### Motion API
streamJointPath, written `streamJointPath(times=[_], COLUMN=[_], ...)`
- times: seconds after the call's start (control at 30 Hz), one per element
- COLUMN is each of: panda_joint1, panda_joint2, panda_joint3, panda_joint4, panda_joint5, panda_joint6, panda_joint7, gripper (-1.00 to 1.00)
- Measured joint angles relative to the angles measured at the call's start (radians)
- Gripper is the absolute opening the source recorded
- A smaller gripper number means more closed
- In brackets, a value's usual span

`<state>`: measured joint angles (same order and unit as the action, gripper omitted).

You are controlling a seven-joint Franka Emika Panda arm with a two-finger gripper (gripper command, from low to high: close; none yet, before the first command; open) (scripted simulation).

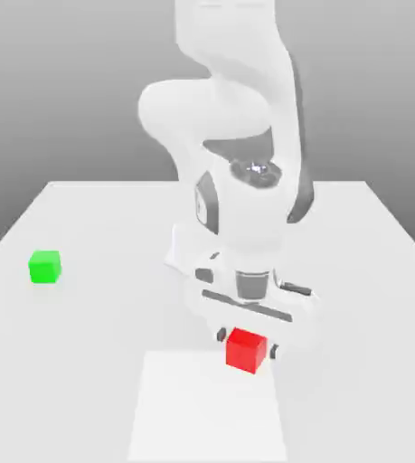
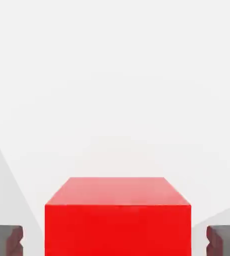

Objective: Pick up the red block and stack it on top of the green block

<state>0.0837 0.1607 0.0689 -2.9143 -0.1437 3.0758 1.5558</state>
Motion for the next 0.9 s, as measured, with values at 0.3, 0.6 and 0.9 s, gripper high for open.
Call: streamJointPath(times=[0.3, 0.6, 0.9], panda_joint1=[-0.015, -0.17, -0.517], panda_joint2=[-0.149, -0.349, -0.426], panda_joint3=[0.053, -0.119, -0.404], panda_joint4=[-0.021, -0.026, 0.0], panda_joint5=[0.137, 0.108, -0.053], panda_joint6=[-0.126, -0.304, -0.388], panda_joint7=[-0.1, -0.261, -0.485], gripper=[-1.0, -1.0, -1.0])
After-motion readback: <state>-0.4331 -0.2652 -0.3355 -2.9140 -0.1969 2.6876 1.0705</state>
